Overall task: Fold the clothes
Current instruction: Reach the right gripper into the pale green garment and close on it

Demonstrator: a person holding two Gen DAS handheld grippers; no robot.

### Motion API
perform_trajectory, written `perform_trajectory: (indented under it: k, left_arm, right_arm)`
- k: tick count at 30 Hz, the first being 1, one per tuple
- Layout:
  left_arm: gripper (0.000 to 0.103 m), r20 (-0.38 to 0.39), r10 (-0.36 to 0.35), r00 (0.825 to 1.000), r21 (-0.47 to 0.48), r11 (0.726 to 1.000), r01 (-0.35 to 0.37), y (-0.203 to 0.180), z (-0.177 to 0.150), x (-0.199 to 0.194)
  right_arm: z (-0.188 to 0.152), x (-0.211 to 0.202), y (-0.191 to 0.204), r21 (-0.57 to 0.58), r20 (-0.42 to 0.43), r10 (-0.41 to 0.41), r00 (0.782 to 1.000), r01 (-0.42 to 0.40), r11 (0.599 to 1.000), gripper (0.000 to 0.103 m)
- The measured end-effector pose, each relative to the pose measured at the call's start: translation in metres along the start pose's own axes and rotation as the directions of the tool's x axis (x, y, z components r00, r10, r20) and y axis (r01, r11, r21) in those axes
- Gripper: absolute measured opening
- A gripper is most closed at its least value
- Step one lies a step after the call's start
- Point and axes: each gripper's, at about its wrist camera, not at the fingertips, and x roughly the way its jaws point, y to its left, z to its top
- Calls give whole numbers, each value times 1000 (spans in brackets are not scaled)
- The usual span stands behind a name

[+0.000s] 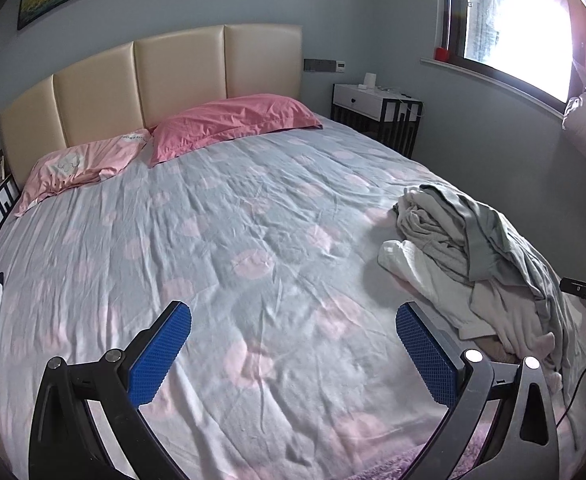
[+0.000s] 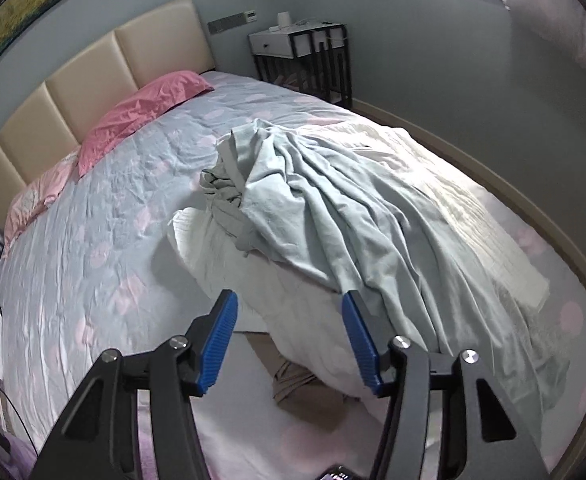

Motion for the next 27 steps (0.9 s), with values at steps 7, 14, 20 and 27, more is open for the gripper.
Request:
perform_trajectory:
  k: [7,14,20,27]
  left_arm:
    - [103,-74,4,997,7,1000,-3,11,-6,36]
    - [103,-128,23,992,25,999,-20,20,-4,61]
    - [103,-137,45,990,89,995,-32,27,15,58]
    - [103,-81,104,991,171,981,-89,55,36,28]
  right_arm:
    - [24,64,8,-116,-52,-119,991,113,987,54]
    - [47,109,-7,-68,-92,-157,983,151,986,35]
    - [66,101,-2,-71,-80,-181,980,176,982,8]
    - [90,48,56,-182,29,-175,984,177,967,7]
